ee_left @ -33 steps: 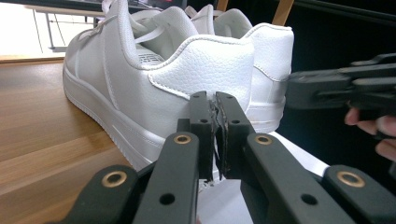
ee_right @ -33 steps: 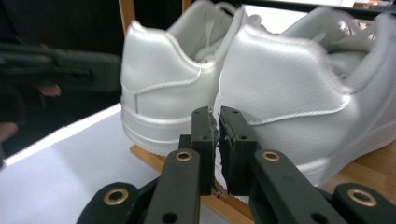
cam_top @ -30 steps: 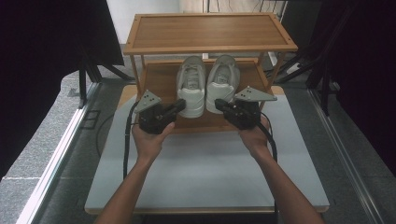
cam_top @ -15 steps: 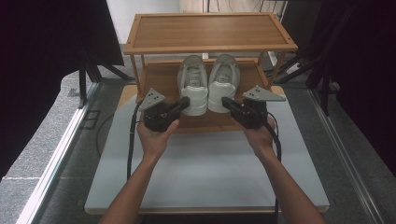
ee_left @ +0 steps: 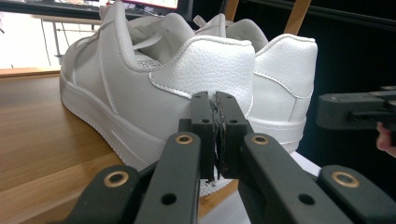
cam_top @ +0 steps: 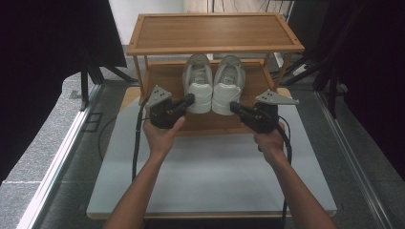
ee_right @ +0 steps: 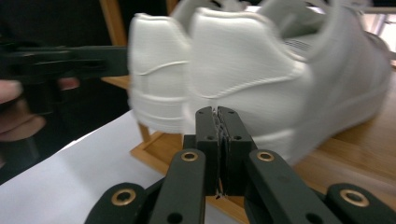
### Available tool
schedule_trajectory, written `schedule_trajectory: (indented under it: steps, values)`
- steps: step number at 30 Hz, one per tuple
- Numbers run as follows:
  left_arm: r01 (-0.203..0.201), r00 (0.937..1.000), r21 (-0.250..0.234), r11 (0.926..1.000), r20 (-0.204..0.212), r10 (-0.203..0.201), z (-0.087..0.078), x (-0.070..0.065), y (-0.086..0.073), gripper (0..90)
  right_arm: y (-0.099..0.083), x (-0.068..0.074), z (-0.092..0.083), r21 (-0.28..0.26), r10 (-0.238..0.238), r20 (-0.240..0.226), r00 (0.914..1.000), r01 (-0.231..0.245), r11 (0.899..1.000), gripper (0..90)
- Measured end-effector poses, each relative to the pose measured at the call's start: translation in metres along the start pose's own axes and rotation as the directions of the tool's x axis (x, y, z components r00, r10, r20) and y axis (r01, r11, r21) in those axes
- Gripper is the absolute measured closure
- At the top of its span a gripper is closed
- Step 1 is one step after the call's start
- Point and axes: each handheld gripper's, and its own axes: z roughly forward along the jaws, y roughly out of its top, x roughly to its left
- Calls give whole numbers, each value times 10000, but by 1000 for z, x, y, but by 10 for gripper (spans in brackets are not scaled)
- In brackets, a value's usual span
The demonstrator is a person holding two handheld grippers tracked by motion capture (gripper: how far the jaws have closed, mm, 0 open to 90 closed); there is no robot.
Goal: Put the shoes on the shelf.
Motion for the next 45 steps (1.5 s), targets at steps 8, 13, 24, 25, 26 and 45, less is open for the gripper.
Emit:
schedule_trajectory:
  steps: [8,13,24,25,26,45]
  values:
    - [134,9998,-35,9999,157,-133,-2,3,-4,875,12,21,17,-9,-539,233,9983,539,9985,856]
    - [237,9993,-74,9997,282,-235,-1,4,-5,872,13,19,20,69,-509,738,9960,505,9987,894]
    - [306,9992,-227,9993,282,-299,6,-2,-6,871,12,16,20,127,-811,1270,9886,802,9967,895]
    - [326,9991,-261,9991,284,-318,7,-3,-7,871,12,12,19,71,-628,1086,9921,624,9980,895]
    - [326,9991,-261,9991,284,-318,7,-3,-7,871,12,12,19,71,-628,1086,9921,624,9980,895]
    - [533,9974,-309,9981,503,-517,7,0,-8,859,9,2,25,142,-207,539,9983,200,9997,894]
